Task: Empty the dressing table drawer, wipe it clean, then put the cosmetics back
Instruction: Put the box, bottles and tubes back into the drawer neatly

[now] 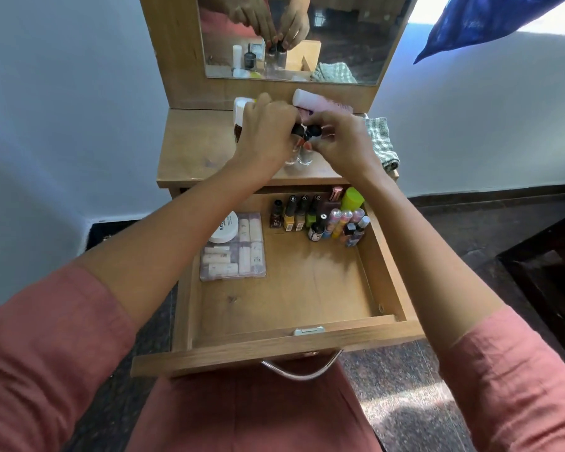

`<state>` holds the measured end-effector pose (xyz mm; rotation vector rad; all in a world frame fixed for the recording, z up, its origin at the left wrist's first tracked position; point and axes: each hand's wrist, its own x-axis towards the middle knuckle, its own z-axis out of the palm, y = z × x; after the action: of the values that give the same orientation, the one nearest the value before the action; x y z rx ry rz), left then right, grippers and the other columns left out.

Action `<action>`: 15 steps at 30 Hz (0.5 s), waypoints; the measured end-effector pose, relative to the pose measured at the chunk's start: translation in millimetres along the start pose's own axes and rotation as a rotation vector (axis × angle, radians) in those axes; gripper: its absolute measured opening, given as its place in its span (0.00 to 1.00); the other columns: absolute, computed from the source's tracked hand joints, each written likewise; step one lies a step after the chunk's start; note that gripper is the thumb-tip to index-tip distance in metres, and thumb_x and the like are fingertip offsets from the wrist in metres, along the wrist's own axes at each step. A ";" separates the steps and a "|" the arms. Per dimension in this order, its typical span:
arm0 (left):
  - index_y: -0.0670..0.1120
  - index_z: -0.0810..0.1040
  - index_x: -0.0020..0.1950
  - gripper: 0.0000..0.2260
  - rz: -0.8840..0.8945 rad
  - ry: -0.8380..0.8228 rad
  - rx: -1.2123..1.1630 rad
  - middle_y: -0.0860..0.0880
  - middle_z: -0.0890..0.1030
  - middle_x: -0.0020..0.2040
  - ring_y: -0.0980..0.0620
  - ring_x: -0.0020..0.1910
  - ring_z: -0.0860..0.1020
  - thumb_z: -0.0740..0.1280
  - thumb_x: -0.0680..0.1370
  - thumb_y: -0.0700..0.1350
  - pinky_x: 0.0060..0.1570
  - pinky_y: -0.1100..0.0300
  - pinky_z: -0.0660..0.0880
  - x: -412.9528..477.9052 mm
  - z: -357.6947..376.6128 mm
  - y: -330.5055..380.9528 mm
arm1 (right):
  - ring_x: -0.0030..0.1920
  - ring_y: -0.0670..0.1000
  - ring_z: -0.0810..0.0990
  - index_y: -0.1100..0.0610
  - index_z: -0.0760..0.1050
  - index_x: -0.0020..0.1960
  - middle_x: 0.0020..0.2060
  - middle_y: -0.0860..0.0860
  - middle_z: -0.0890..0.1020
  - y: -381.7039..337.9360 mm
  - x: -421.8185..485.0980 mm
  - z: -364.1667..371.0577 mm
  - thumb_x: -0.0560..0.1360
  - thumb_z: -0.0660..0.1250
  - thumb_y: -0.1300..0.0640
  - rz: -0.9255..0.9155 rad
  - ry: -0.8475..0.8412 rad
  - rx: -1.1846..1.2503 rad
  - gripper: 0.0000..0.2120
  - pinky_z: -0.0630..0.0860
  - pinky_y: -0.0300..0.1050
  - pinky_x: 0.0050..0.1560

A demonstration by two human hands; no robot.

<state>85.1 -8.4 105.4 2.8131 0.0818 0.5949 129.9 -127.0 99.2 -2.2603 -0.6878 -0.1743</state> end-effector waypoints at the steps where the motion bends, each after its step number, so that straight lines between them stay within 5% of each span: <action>1: 0.43 0.79 0.56 0.10 -0.003 -0.008 -0.016 0.43 0.79 0.55 0.43 0.59 0.68 0.62 0.77 0.38 0.54 0.53 0.62 -4.2 0.0 1.7 | 0.42 0.50 0.77 0.62 0.79 0.54 0.47 0.56 0.81 -0.1 -6.3 -2.3 0.68 0.68 0.70 0.005 -0.004 0.012 0.15 0.73 0.34 0.44; 9: 0.42 0.79 0.54 0.09 -0.056 -0.038 -0.306 0.44 0.78 0.53 0.47 0.50 0.76 0.67 0.74 0.39 0.48 0.58 0.70 -42.0 4.6 10.4 | 0.43 0.47 0.75 0.61 0.78 0.55 0.45 0.50 0.76 3.2 -47.8 -3.1 0.68 0.69 0.68 0.025 -0.041 0.012 0.15 0.68 0.20 0.41; 15: 0.40 0.79 0.54 0.09 -0.083 -0.090 -0.316 0.42 0.79 0.52 0.45 0.49 0.77 0.68 0.74 0.40 0.50 0.52 0.75 -62.4 16.2 13.1 | 0.42 0.50 0.75 0.63 0.79 0.53 0.47 0.59 0.79 16.4 -69.5 10.6 0.67 0.70 0.69 0.015 -0.064 -0.020 0.15 0.69 0.24 0.42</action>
<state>34.6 -31.7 70.3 2.5118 0.0788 0.4195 78.9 -158.3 58.9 -2.2983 -0.7049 -0.1018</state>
